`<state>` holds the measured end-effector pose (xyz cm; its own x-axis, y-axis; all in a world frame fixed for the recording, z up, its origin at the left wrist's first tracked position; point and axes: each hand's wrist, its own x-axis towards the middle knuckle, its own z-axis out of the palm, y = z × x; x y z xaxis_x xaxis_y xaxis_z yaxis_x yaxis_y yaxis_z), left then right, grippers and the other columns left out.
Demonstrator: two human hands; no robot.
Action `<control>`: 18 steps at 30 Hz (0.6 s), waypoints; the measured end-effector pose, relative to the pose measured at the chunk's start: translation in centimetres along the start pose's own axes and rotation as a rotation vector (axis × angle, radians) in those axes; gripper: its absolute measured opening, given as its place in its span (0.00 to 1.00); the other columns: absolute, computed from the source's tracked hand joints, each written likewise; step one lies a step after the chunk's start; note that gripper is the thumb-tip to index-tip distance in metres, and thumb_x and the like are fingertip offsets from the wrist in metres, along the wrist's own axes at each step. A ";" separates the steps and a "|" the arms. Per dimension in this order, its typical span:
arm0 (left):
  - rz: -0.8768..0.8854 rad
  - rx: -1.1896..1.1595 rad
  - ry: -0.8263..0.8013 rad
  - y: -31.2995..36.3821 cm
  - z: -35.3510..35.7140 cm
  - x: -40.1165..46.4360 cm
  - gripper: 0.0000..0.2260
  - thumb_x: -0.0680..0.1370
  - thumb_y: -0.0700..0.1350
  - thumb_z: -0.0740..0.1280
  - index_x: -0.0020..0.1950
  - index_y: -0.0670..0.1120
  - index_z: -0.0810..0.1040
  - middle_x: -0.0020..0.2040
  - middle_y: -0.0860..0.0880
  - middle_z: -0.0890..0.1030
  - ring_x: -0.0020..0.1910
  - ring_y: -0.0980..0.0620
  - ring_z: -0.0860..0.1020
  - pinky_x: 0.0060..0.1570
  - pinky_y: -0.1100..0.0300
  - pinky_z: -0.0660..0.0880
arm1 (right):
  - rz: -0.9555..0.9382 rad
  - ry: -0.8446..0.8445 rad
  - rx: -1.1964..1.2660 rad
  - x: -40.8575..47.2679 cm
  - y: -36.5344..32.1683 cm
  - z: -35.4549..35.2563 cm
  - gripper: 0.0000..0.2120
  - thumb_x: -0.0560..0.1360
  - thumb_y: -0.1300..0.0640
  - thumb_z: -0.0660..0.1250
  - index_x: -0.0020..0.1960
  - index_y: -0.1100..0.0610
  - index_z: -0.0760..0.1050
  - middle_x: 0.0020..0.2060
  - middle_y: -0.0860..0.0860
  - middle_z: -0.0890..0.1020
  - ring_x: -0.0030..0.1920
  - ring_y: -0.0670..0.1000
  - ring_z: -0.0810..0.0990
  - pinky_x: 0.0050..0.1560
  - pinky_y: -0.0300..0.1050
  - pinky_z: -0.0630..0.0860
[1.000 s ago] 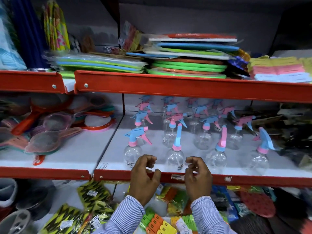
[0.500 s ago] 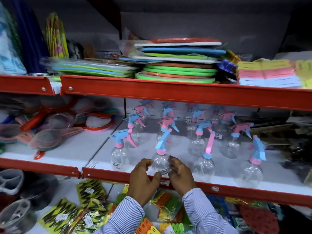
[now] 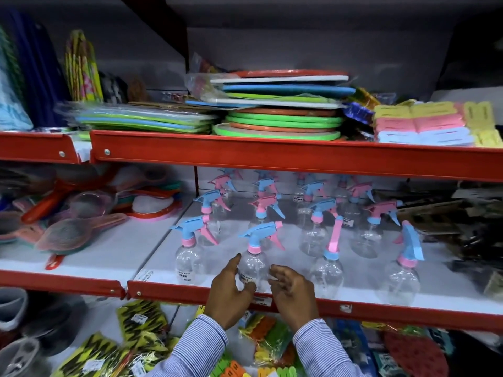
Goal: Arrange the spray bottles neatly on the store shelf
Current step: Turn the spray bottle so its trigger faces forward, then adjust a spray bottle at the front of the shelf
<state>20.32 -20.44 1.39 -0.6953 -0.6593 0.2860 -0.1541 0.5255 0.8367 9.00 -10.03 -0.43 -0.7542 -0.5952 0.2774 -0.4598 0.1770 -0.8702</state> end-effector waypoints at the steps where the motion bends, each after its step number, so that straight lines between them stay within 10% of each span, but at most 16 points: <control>1: 0.000 -0.004 -0.011 -0.1 0.0 0.0 0.25 0.72 0.42 0.66 0.68 0.55 0.68 0.59 0.59 0.79 0.57 0.59 0.77 0.57 0.66 0.70 | 0.003 0.003 -0.007 0.0 0.0 0.0 0.15 0.72 0.63 0.67 0.59 0.54 0.78 0.51 0.47 0.84 0.48 0.41 0.82 0.47 0.25 0.75; 18: 0.068 0.024 0.087 -0.8 -0.2 -1.0 0.30 0.71 0.46 0.66 0.73 0.52 0.63 0.72 0.51 0.69 0.69 0.51 0.70 0.68 0.50 0.70 | -0.017 0.129 0.011 -2.1 -0.6 -1.2 0.20 0.70 0.68 0.64 0.56 0.50 0.78 0.49 0.44 0.84 0.50 0.37 0.81 0.53 0.31 0.77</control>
<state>21.30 -20.29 0.49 -0.6416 -0.6649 0.3823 -0.1257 0.5829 0.8027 10.30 -7.92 0.01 -0.8009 -0.4920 0.3414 -0.4682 0.1590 -0.8692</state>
